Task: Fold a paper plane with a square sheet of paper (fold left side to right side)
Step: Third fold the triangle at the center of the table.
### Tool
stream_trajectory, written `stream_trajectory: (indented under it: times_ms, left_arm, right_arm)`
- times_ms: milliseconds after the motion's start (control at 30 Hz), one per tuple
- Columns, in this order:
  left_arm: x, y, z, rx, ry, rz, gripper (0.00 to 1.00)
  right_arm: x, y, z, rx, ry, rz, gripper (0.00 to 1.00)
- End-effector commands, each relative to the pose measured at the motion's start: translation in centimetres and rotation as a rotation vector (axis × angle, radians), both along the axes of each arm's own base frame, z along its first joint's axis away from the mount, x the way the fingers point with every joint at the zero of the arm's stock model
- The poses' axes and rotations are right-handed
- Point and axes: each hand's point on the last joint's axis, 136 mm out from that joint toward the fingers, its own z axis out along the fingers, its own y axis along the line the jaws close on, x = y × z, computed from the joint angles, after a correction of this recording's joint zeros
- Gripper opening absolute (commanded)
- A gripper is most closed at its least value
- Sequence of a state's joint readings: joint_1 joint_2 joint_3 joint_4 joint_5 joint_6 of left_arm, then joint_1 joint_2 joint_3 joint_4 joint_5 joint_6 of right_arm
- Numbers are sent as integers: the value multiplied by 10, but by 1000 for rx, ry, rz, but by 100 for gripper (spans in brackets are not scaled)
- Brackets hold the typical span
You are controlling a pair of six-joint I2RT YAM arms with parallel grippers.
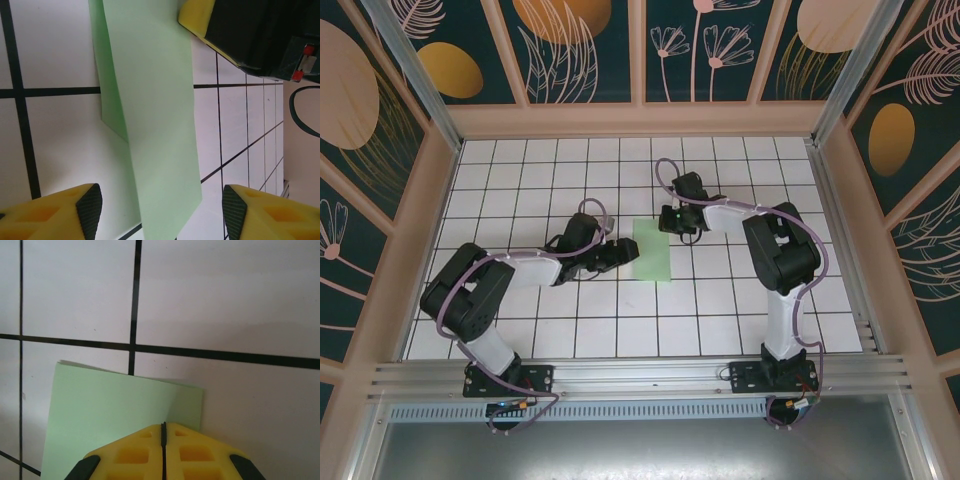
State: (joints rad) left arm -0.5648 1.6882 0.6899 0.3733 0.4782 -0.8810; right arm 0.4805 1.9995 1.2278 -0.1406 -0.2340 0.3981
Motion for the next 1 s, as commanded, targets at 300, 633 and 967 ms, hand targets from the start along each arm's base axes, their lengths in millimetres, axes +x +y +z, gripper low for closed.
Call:
stream_trajectory:
  times_ms: [300, 633, 967]
  left_arm:
    - [-2, -25, -13, -42, 50, -56, 65]
    - [-4, -37, -11, -51, 51, -82, 57]
    - [3, -14, -11, 92, 50, 21, 60]
  right_arm:
    - [-9, -2, -17, -11, 30, 21, 9]
    - [-9, 0, -16, -3, 27, 28, 9]
    - [-8, 1, -14, -6, 24, 29, 9]
